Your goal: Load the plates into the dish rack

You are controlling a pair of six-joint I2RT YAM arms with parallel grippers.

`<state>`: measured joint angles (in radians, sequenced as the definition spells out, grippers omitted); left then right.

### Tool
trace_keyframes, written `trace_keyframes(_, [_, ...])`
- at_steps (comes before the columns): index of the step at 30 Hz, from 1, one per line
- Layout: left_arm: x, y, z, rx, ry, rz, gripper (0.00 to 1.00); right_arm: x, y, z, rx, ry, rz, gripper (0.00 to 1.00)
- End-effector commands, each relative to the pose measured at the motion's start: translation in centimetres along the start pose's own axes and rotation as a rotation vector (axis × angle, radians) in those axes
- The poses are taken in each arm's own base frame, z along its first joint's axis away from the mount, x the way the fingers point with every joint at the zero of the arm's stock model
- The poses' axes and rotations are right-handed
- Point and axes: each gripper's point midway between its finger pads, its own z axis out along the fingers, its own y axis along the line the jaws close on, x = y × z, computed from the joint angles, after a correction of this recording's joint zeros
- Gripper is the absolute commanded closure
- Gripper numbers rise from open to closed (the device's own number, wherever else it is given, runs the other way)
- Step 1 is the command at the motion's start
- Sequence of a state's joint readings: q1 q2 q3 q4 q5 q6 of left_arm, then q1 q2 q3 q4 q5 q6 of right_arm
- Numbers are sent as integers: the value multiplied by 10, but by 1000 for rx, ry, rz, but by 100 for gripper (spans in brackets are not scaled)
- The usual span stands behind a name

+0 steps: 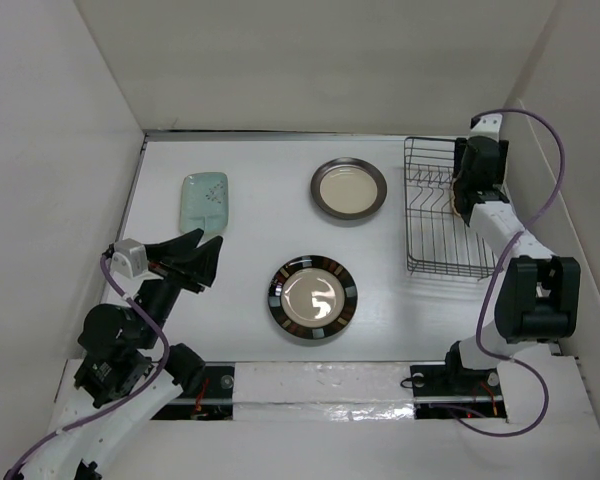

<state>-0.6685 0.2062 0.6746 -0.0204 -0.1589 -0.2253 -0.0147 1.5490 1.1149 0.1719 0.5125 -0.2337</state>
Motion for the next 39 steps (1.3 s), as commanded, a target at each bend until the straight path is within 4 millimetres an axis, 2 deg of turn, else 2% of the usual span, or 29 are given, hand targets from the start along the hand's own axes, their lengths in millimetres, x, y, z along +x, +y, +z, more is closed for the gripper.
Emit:
trace_keyframes(1, [-12, -2, 5, -6, -32, -6, 55, -77, -15, -22, 86, -172, 216, 32])
trace_keyframes(3, [-11, -2, 6, -8, -28, -2, 67, -104, -8, -37, 60, -221, 288, 31])
trace_keyframes(5, [-7, 2, 8, -28, -23, 2, 77, -128, 24, -60, -59, -269, 317, 31])
trace_keyframes(6, [-6, 5, 9, -45, -22, 4, 88, -136, 37, -68, -105, -283, 347, 36])
trace_keyframes(7, [-6, 7, 10, -56, -20, 5, 94, -146, 55, -78, -181, -301, 365, 43])
trace_keyframes(8, [-4, 10, 11, -69, -17, 7, 100, -151, 85, -92, -287, -304, 394, 54])
trace_keyframes(9, [-4, 11, 11, -81, -17, 8, 100, -154, 108, -101, -368, -299, 416, 91])
trace_keyframes(10, [-5, 16, 11, -105, -24, 10, 100, -156, 141, -116, -508, -281, 466, 100])
trace_keyframes(11, [-5, 19, 11, -120, -30, 8, 100, -161, 178, -140, -631, -276, 469, 100])
trace_keyframes(12, [-4, 21, 11, -134, -31, 9, 100, -148, 214, -146, -707, -230, 455, 100])
trace_keyframes(13, [-4, 26, 12, -157, -33, 13, 100, -153, 239, -161, -781, -214, 498, 100])
trace_keyframes(14, [-3, 28, 12, -168, -33, 13, 100, -133, 287, -179, -865, -142, 506, 100])
trace_keyframes(17, [0, 34, 14, -201, -30, 20, 100, -118, 350, -209, -996, -47, 573, 97])
trace_keyframes(18, [3, 36, 15, -211, -23, 23, 100, -124, 373, -229, -1057, -38, 602, 86])
trace_keyframes(19, [4, 37, 16, -221, -18, 26, 100, -94, 408, -228, -1074, 59, 617, 85])
trace_keyframes(20, [7, 38, 18, -223, -3, 32, 100, -87, 425, -234, -1097, 94, 627, 83])
trace_keyframes(21, [9, 38, 19, -225, 4, 33, 100, -97, 440, -243, -1128, 97, 658, 76])
trace_keyframes(22, [9, 38, 19, -227, 5, 33, 97, -74, 469, -256, -1155, 163, 674, 69])
trace_keyframes(24, [10, 39, 20, -230, 2, 33, 91, -63, 494, -269, -1180, 197, 686, 53])
trace_keyframes(25, [12, 38, 21, -228, 7, 33, 86, -78, 506, -285, -1202, 203, 708, 50])
trace_keyframes(26, [11, 41, 21, -238, 6, 36, 83, -49, 529, -283, -1199, 257, 678, 48])
trace_keyframes(27, [11, 38, 21, -226, 7, 35, 79, -45, 539, -283, -1210, 283, 680, 44])
trace_keyframes(28, [11, 39, 22, -224, 7, 38, 78, -36, 550, -296, -1238, 331, 676, 43])
trace_keyframes(29, [10, 37, 22, -216, 3, 36, 77, -49, 559, -310, -1263, 321, 692, 42])
trace_keyframes(30, [10, 39, 22, -222, 2, 41, 75, -25, 574, -309, -1247, 365, 673, 41])
trace_keyframes(31, [11, 38, 22, -215, 6, 39, 74, -18, 578, -306, -1229, 386, 666, 40])
trace_keyframes(32, [11, 37, 22, -211, 8, 38, 74, -22, 584, -314, -1241, 383, 680, 40])
trace_keyframes(34, [9, 36, 21, -203, 3, 36, 72, -2, 596, -315, -1230, 429, 692, 40])
trace_keyframes(39, [6, 37, 19, -208, -10, 35, 71, 27, 606, -302, -1155, 484, 722, 41])
